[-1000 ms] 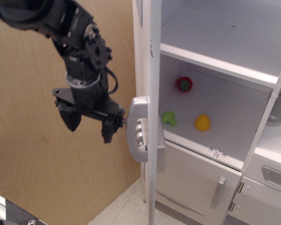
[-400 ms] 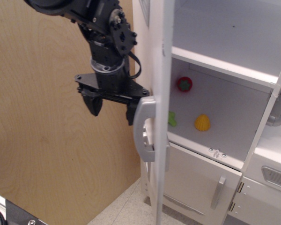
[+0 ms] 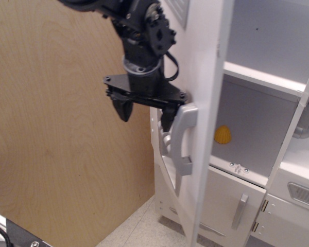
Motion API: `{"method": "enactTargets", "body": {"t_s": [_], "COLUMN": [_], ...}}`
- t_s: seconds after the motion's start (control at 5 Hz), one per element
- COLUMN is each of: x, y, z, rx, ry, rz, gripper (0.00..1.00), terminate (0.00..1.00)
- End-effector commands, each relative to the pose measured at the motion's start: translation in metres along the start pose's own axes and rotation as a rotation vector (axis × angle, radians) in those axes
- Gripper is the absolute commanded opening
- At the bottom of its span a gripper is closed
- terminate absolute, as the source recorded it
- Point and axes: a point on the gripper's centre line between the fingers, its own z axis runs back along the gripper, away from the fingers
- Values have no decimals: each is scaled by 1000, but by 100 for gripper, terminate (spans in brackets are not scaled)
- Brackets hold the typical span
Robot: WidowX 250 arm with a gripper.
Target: Close fridge
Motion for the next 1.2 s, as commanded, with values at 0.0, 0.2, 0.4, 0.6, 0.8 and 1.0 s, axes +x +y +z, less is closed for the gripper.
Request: {"method": "enactTargets", "body": {"t_s": [0.0, 0.2, 0.4, 0.6, 0.8, 1.0], "x": [17, 28, 40, 55, 61, 72], "y": [-33, -44, -52, -54, -58, -61], "z": [12, 23, 31, 47, 59, 63], "rx": [-33, -58, -59, -73, -86, -91], "ry": [-42, -66, -100, -115, -114, -109], "rz": [-21, 7, 38, 96, 122, 144], "gripper": [100, 100, 100, 100, 100, 100], "terminate": [0, 0, 0, 0, 0, 0]}}
